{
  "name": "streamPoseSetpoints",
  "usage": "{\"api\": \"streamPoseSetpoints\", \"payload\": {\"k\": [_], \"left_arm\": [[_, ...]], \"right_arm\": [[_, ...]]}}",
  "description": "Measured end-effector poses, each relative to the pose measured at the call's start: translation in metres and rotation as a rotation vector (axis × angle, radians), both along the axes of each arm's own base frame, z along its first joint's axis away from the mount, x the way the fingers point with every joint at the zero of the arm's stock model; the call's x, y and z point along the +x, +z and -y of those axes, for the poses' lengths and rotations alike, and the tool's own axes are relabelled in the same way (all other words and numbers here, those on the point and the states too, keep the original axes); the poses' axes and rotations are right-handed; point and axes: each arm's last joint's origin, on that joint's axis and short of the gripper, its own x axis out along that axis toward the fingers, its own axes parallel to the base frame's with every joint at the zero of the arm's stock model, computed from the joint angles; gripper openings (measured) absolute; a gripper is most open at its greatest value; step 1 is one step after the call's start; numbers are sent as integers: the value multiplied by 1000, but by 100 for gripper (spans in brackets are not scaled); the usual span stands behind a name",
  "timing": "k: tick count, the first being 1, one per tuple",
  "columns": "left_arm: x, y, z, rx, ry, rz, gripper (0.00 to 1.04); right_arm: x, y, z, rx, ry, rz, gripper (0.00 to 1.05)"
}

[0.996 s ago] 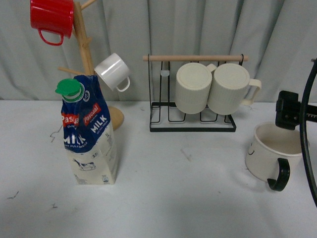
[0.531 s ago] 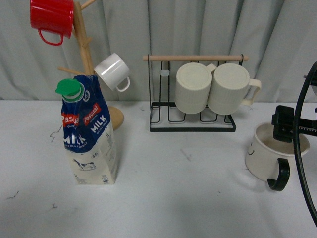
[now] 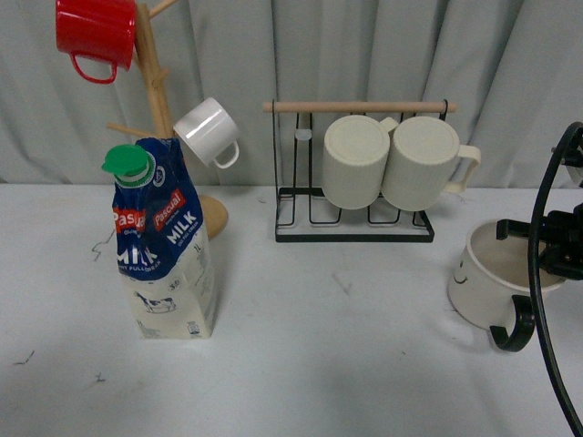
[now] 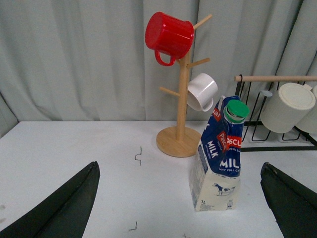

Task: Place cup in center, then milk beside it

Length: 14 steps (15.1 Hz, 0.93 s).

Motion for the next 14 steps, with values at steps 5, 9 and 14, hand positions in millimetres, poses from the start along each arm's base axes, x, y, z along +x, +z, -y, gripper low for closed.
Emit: {"api": "streamPoseSetpoints", "payload": {"k": [5,9,14], "left_arm": [[0,0,0,0,0,0,98],[0,0,0,0,0,0,98],[0,0,0,0,0,0,98]], "right_arm": [[0,41,-27,20,86,69,4],[2,51,-78,32,216,34,4],[2,23,-101,-11,273,-106,4]]}}
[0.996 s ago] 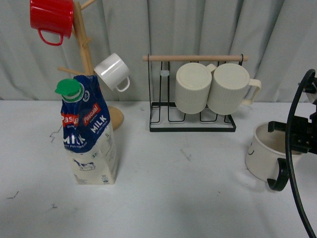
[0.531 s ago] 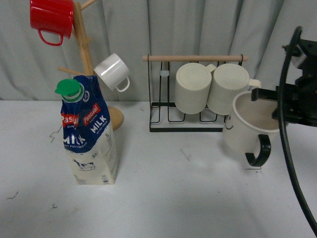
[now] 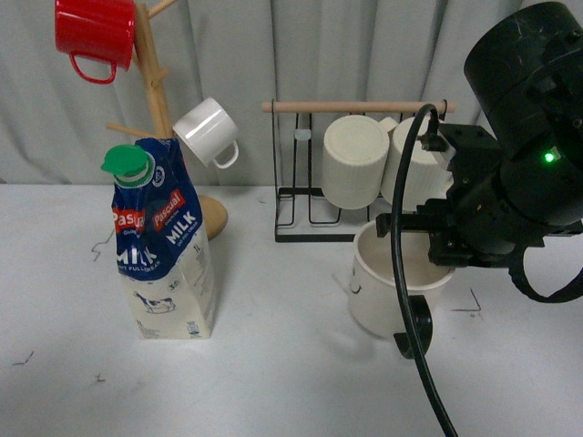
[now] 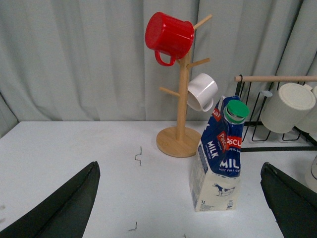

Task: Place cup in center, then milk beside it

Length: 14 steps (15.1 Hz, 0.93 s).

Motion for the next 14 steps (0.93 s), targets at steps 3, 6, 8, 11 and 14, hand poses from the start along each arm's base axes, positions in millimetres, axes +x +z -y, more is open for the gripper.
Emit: {"api": "streamPoseSetpoints", "payload": {"k": [3,6,8,11,14], "left_arm": [[0,0,0,0,0,0,98],[0,0,0,0,0,0,98],[0,0,0,0,0,0,98],[0,0,0,0,0,0,98],[0,0,0,0,0,0,98]], "right_arm": [[-1,-5,-5,-10,14,-16,4],[1,-11,-5,-24,9,-36,4],[1,-14,-5,-29,9,-47,4],[3,-15,-5,-34,21,-39,23],[5,-13,-3,-42,33,-26,58]]}}
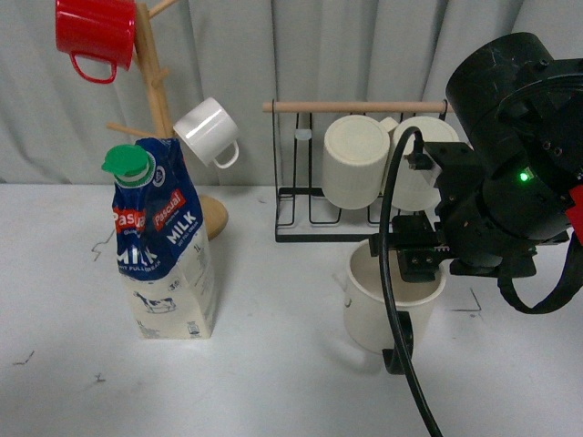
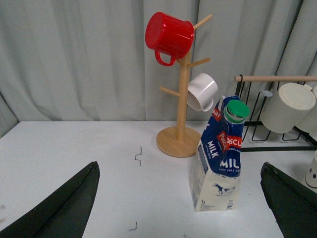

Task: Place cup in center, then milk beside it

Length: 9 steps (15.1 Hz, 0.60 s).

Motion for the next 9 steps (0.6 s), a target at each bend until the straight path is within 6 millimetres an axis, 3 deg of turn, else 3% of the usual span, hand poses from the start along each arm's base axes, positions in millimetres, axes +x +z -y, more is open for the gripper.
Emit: {"api": "streamPoseSetpoints", "payload": {"k": [2,4,6,9], "left_arm": [[0,0,0,0,0,0,98],[0,0,0,0,0,0,98],[0,0,0,0,0,0,98],[0,0,0,0,0,0,98]], "right_arm": [[0,4,0,13,7,10,78],[-2,32,1,90,31,78,100],[-7,72,14,168,2,188,98],[-15,112,50,266,-125,383,98]]}}
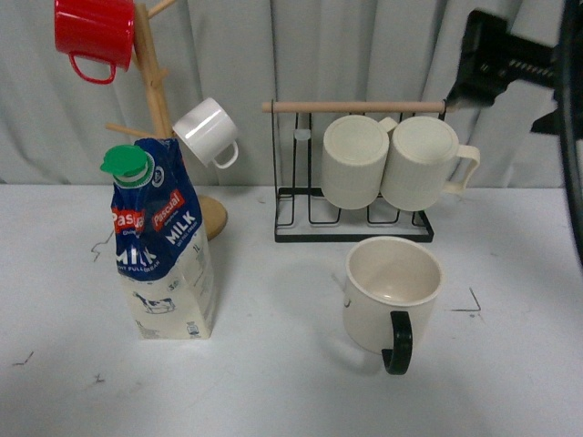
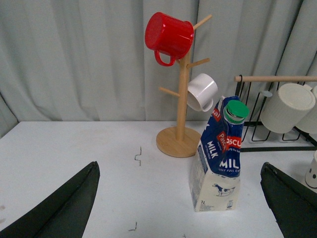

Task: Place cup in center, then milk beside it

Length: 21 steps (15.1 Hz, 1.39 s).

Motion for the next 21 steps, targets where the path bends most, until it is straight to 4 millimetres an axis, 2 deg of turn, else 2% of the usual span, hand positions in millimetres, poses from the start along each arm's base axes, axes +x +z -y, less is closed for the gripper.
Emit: {"api": "streamPoseSetpoints", "payload": {"k": [2,3,4,10,13,14,17,21], "left_arm": [[0,0,0,0,0,0,98],[0,0,0,0,0,0,98],[0,0,0,0,0,0,98],[0,0,0,0,0,0,98],[0,0,0,0,0,0,98],[0,0,0,0,0,0,98],[0,0,0,0,0,0,98],[0,0,0,0,0,0,98]], "right_arm": [[-11,32,7,46,-43,122,98],[-22,44,6,-13,-106,379,88],[-45,43,10,-97,-148,507,77],[-95,33,20,-212,-175,593,53],[-164,13,17,-255,-130,573,15],[-183,8,22,-256,-131,591,2],[-216,-19,41,-259,-152,601,2],[-233,-37,56,-260,-154,601,2]]}}
